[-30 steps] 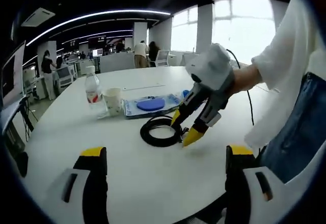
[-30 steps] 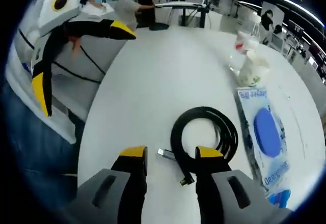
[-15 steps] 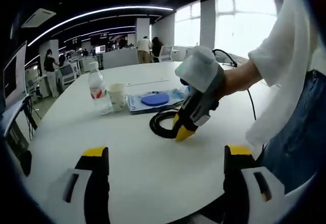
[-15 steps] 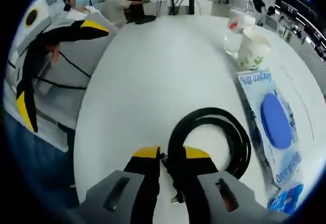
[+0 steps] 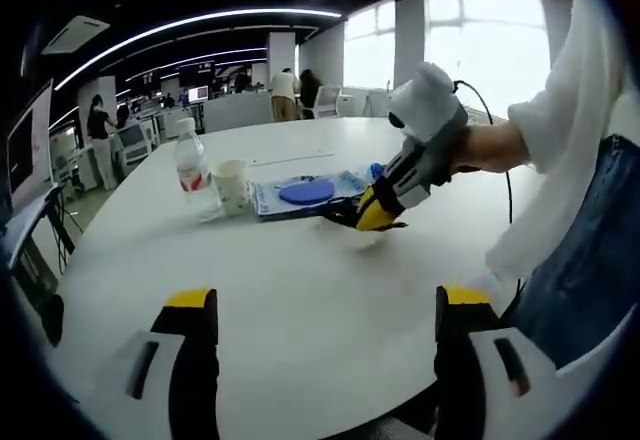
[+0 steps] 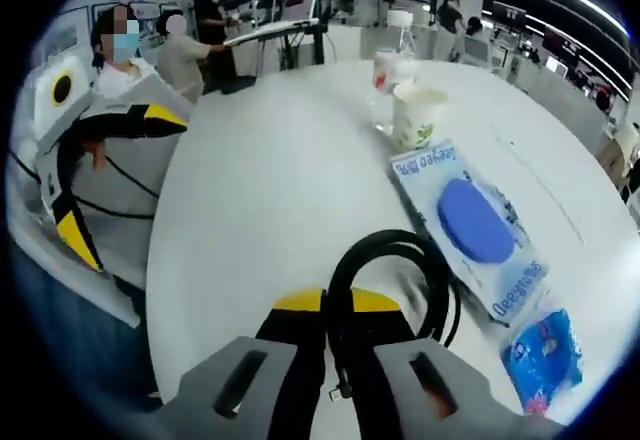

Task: Arrange the tabletop items into an orderly group along one side of the table until the central work area is clear of visible clutter.

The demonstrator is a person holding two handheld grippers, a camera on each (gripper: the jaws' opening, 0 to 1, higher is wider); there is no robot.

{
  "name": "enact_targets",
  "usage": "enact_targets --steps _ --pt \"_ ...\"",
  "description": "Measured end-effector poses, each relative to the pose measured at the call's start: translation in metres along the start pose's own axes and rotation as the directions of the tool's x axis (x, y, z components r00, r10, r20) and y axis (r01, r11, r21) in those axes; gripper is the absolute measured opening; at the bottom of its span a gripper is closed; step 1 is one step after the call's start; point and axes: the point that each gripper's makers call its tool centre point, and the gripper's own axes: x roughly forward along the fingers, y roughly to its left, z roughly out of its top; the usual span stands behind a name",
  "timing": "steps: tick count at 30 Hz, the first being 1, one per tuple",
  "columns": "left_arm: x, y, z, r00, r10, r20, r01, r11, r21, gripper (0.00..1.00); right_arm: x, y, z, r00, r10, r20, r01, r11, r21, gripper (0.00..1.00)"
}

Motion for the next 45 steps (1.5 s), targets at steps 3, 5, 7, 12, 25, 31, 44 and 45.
enact_targets --steps 3,5,7,12,25,31,44,45 --pt "0.001 -0.001 -0.003 1.0 -0.003 -0.014 0.003 1.0 0.014 0.91 -0.023 -0.014 -0.002 0.998 -0.047 0.045 0.046 0.998 0.037 0.02" --pt "0.001 -0.003 -0.003 1.0 -0.006 -0.019 0.007 1.0 0.016 0.9 -0.04 -0.023 -0.005 0.995 -0.079 0.065 0.075 0.995 0.067 0.02" --pt "0.001 -0.002 -0.004 1.0 -0.008 -0.025 0.008 1.0 0.006 0.89 -0.054 -0.029 -0.007 0.991 -0.105 0.086 0.097 0.992 0.086 0.02" --pt "0.001 -0.004 -0.007 0.999 -0.012 -0.043 0.012 1.0 0.003 0.89 -0.101 -0.046 -0.017 0.973 -0.194 0.128 0.179 0.977 0.115 0.02" --pt "0.0 -0.008 -0.012 0.997 -0.031 -0.074 0.031 0.999 0.007 0.86 -0.158 -0.081 -0.079 0.942 -0.334 0.031 0.329 0.938 0.112 0.02" --pt "0.0 -0.007 -0.013 0.997 -0.028 -0.076 0.029 1.0 0.011 0.85 -0.132 -0.074 -0.092 0.953 -0.303 -0.007 0.301 0.945 0.13 0.02" --pt "-0.001 -0.003 -0.015 0.996 -0.006 -0.088 0.008 1.0 0.018 0.84 -0.081 -0.064 -0.105 0.977 -0.206 -0.061 0.214 0.957 0.195 0.03" --pt "-0.001 -0.003 -0.015 0.996 -0.006 -0.089 0.007 1.0 0.018 0.84 -0.079 -0.061 -0.106 0.978 -0.198 -0.066 0.207 0.961 0.183 0.03"
